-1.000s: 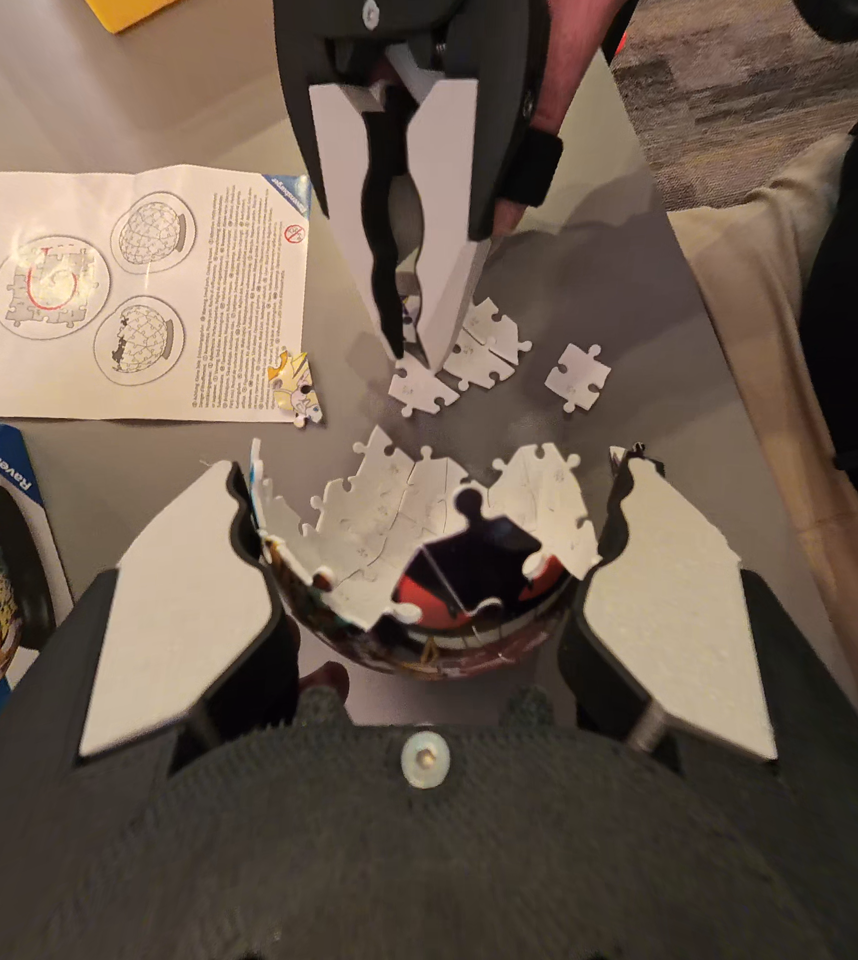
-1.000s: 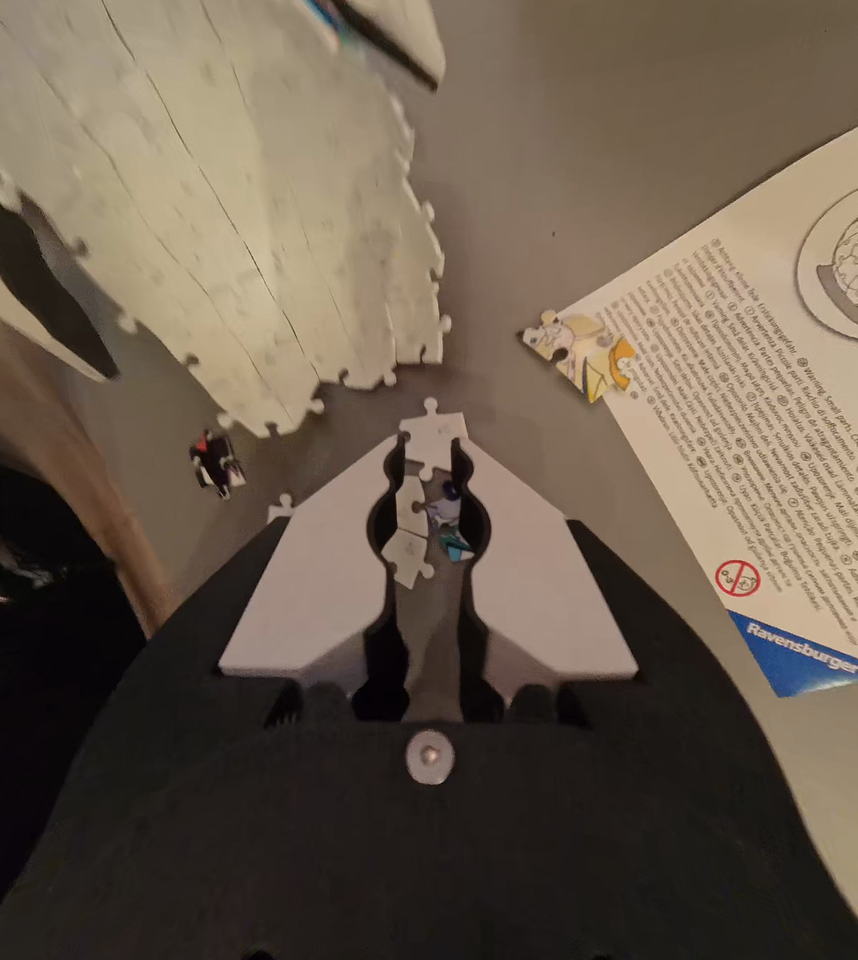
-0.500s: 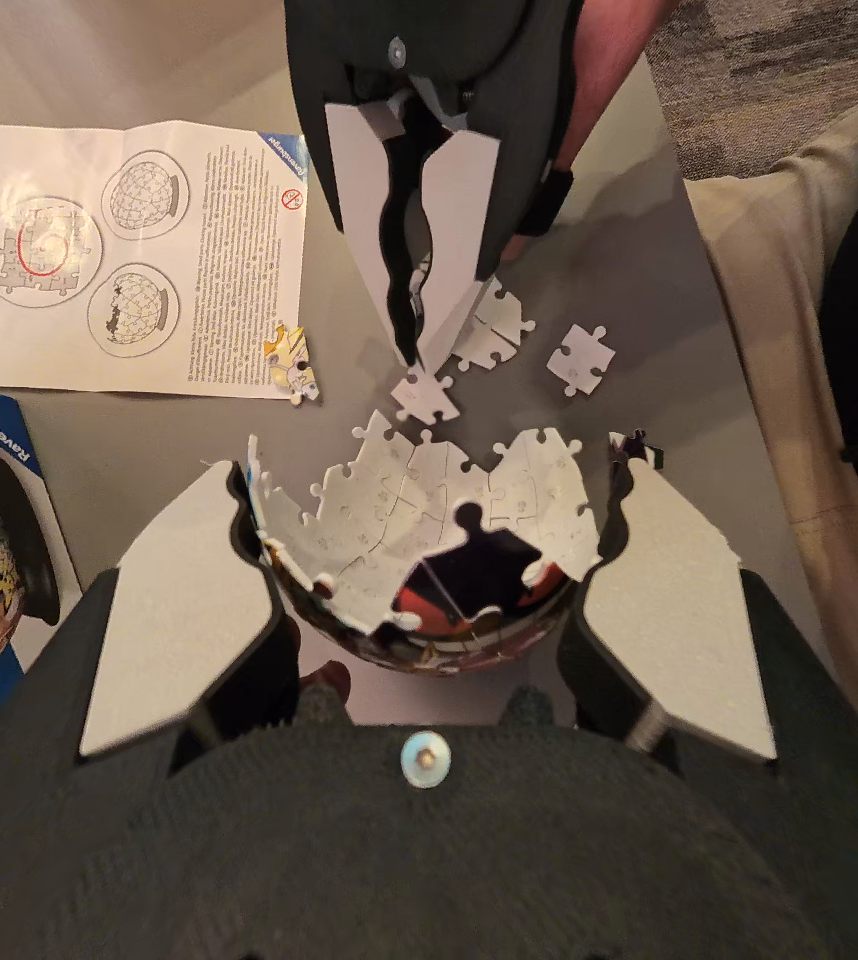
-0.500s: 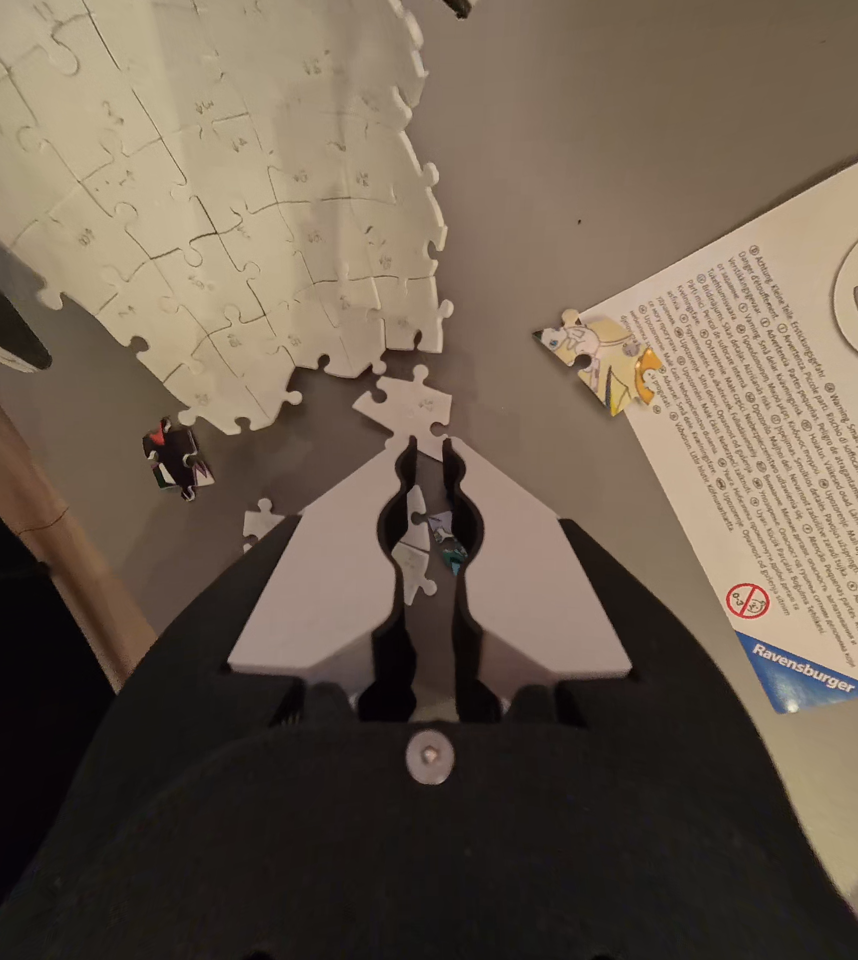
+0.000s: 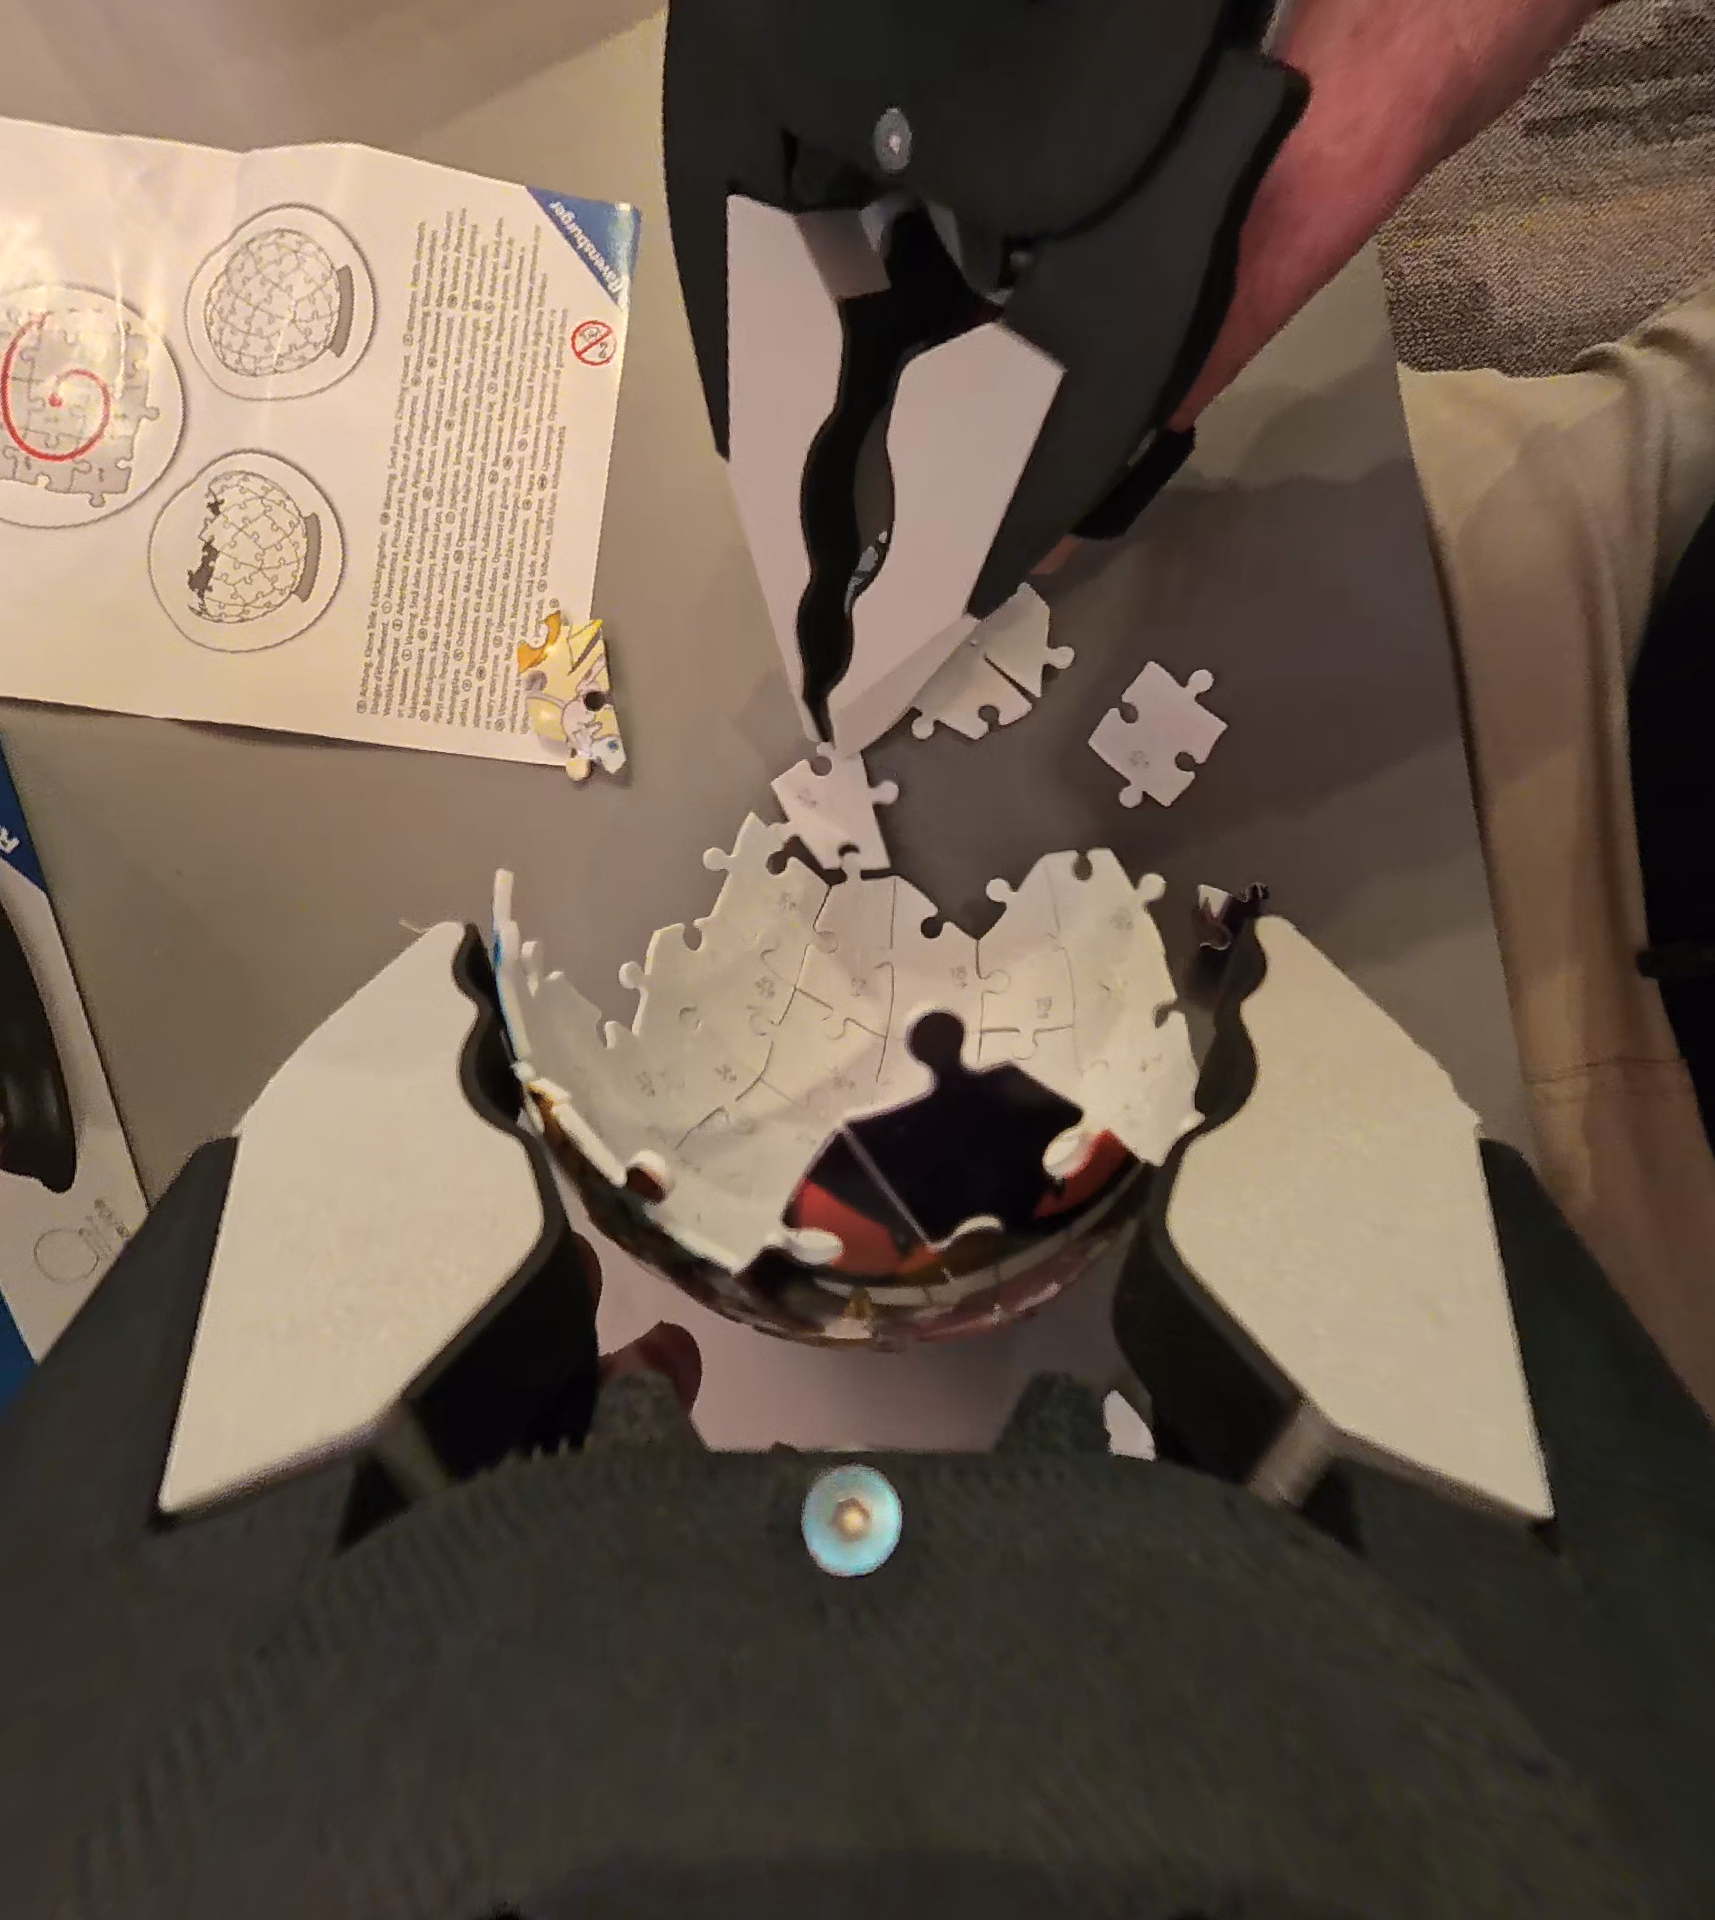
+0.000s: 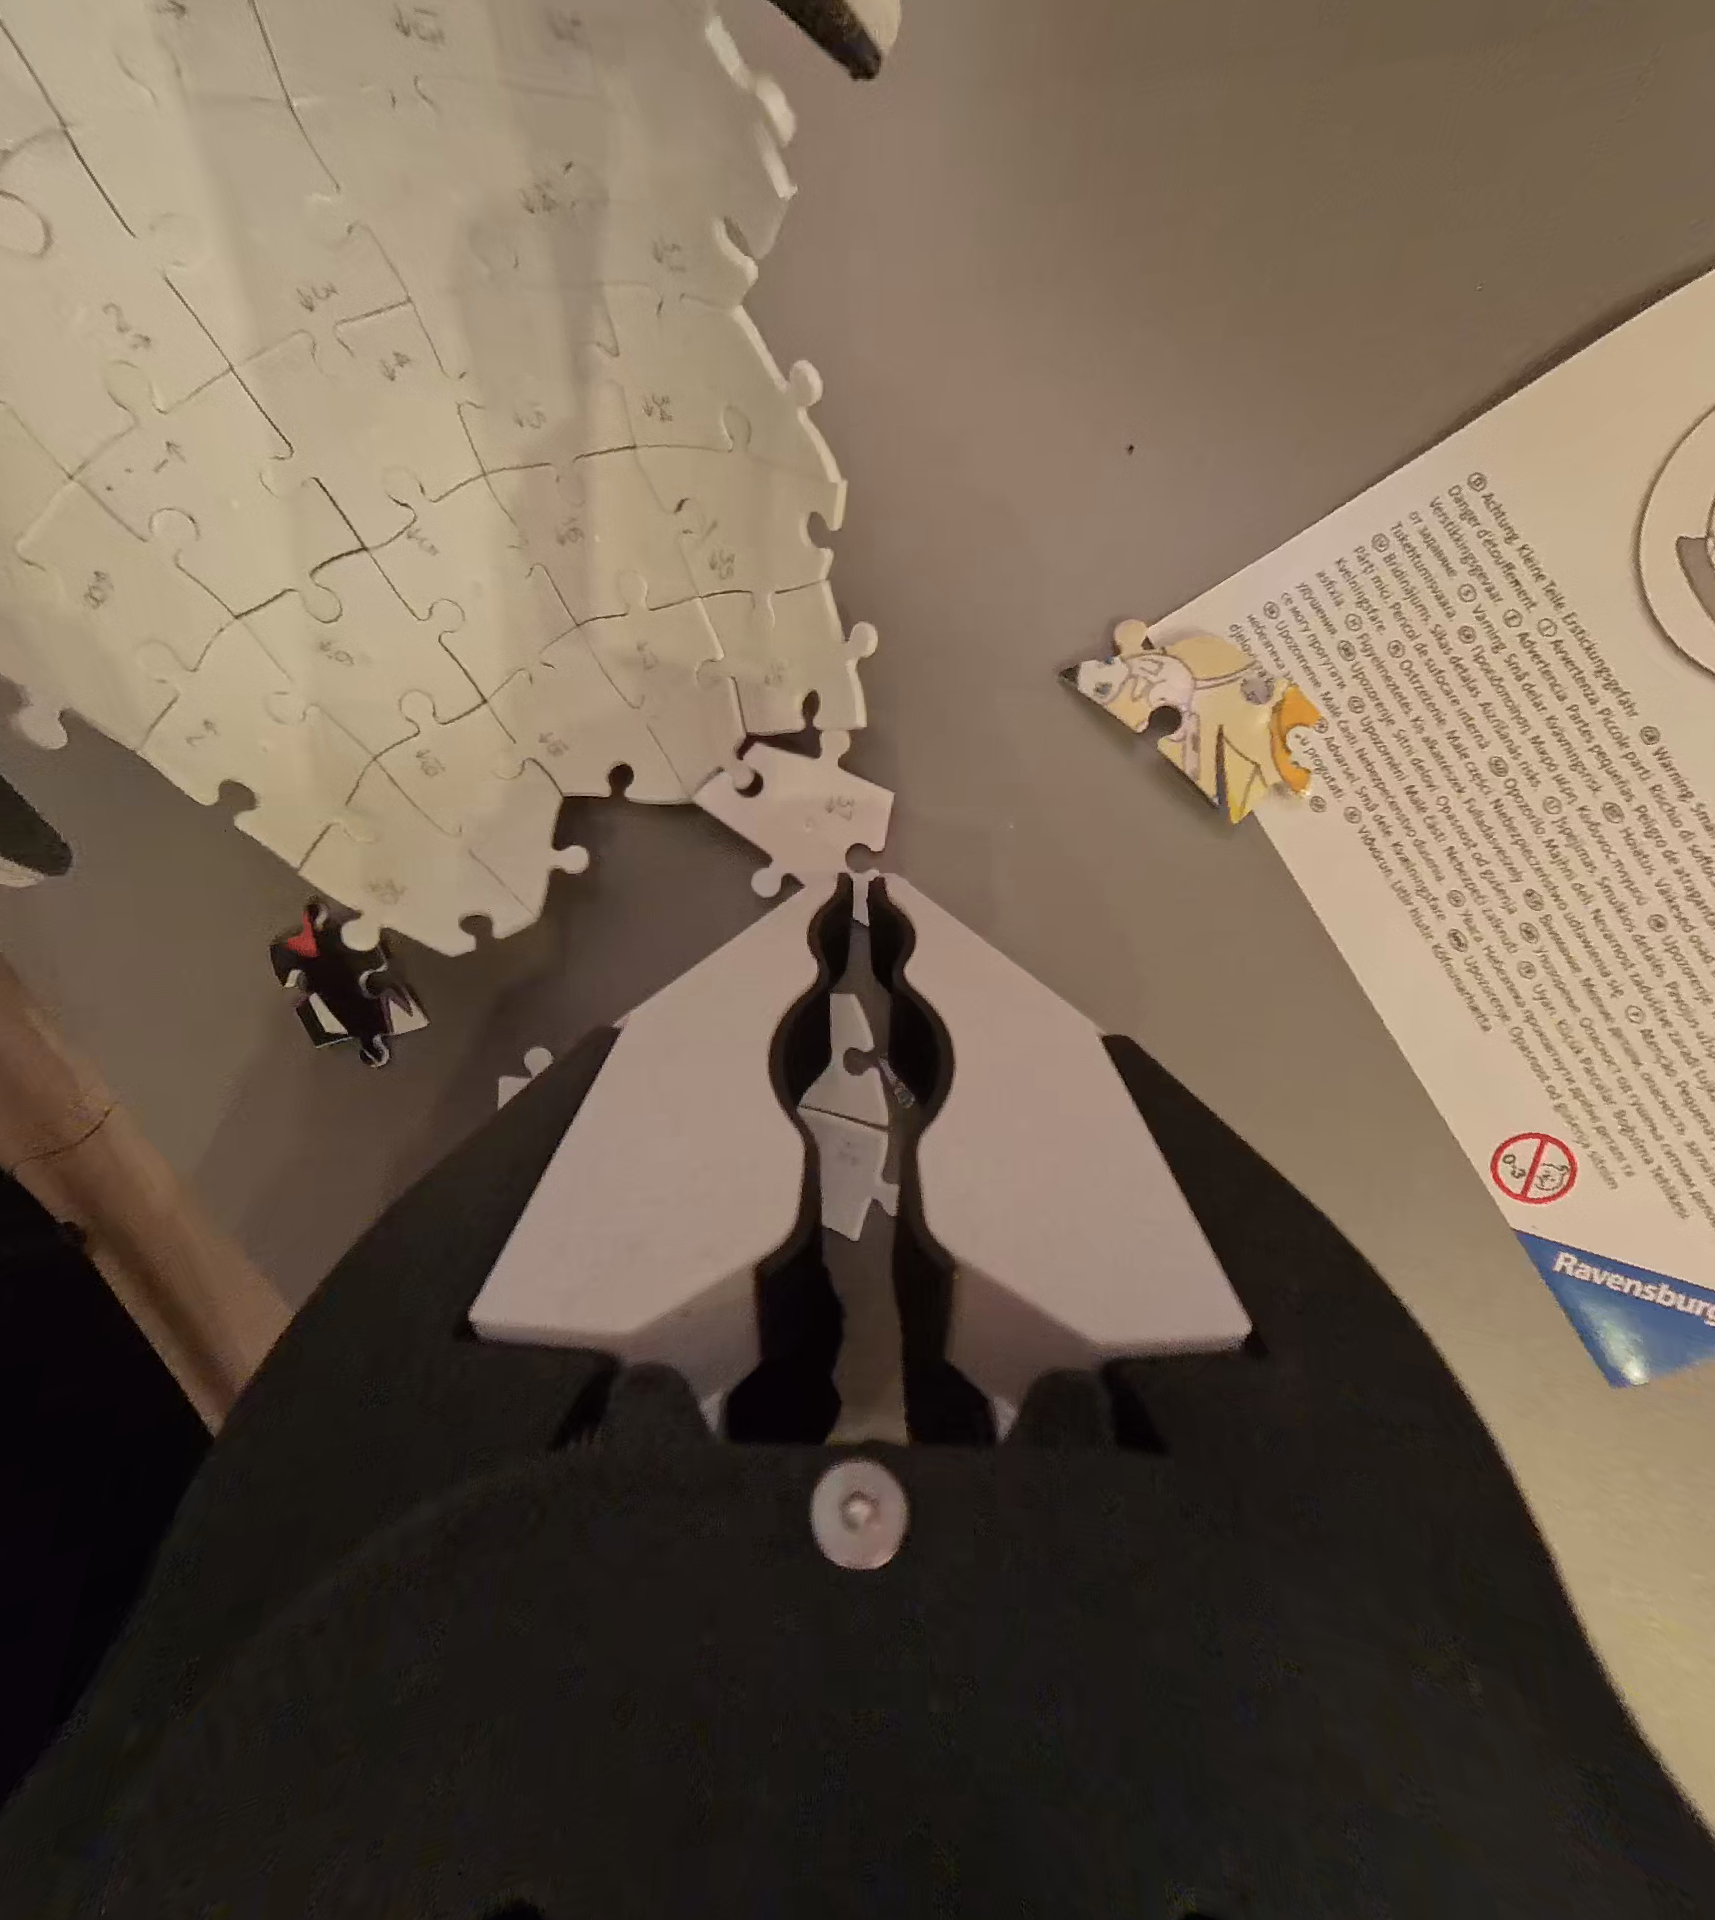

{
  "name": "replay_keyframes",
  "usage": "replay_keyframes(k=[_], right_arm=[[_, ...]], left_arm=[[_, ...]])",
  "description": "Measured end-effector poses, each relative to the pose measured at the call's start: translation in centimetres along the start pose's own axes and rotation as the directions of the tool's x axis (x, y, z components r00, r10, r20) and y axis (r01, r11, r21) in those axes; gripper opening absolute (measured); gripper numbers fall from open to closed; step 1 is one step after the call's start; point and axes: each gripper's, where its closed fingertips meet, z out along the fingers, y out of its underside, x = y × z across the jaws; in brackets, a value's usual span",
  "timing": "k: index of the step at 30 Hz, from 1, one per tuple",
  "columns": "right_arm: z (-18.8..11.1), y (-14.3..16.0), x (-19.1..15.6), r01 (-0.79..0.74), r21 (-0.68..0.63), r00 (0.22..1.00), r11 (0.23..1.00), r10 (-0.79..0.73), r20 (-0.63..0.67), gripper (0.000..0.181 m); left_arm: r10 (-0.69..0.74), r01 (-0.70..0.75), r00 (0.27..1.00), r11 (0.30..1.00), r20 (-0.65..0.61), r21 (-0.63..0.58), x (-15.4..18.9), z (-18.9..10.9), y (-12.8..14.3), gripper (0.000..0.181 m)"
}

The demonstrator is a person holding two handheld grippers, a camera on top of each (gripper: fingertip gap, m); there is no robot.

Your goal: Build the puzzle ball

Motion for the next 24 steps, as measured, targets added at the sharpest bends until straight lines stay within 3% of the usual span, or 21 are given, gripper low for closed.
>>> replay_keyframes(k=[16,24], right_arm=[[-0.8,-1.2,-0.3,0.072,0.063,0.997,0.995,-0.07,-0.03,0.011],[0.4,-1.1,-1.2,0.145,0.051,0.989,0.988,-0.145,-0.008,0.006]], left_arm=[[-0.075,0.074,0.997,0.997,-0.02,-0.033,-0.3,0.5,0.1,0.127],[-0.095,0.094,0.995,0.995,-0.028,-0.041,-0.5,0.5,0.3,0.127]])
